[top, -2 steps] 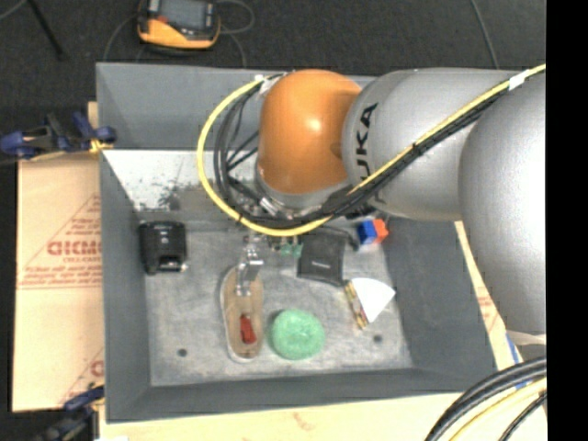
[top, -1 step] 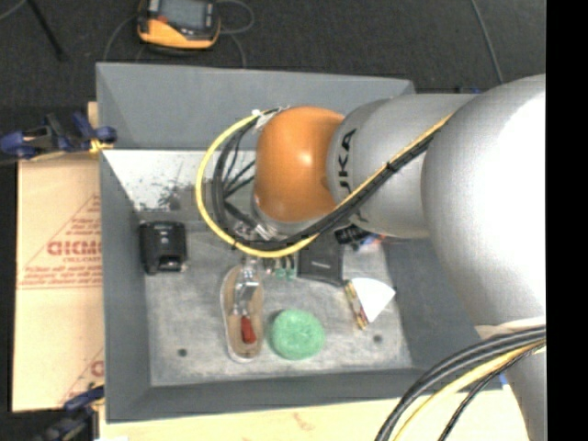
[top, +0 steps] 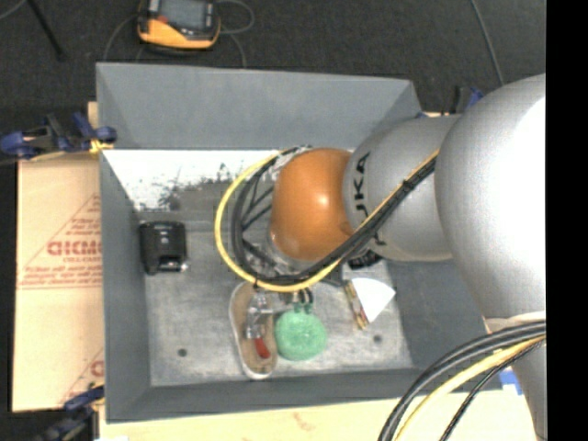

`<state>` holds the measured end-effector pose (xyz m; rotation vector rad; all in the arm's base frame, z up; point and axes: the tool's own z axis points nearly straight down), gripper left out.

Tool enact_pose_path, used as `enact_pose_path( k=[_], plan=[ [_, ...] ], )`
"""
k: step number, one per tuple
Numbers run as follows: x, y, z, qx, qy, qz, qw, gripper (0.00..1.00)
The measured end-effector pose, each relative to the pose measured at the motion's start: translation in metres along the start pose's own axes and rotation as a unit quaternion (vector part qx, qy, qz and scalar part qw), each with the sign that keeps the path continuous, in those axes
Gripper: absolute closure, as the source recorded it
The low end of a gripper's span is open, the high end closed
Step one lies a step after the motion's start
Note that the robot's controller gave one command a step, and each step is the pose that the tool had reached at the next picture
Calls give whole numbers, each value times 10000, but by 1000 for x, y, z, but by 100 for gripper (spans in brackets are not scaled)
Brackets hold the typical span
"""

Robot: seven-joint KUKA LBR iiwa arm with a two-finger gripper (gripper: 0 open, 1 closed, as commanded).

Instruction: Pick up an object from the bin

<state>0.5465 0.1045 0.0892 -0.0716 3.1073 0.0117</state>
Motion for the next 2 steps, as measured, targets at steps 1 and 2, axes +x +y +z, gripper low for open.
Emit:
enact_pose_path(
  k=[1,2],
  plan=[
    [0,0,0,-1,0,3,10000,100],
    [-30,-4,-158,31,124,-162,9998,100]
  ],
)
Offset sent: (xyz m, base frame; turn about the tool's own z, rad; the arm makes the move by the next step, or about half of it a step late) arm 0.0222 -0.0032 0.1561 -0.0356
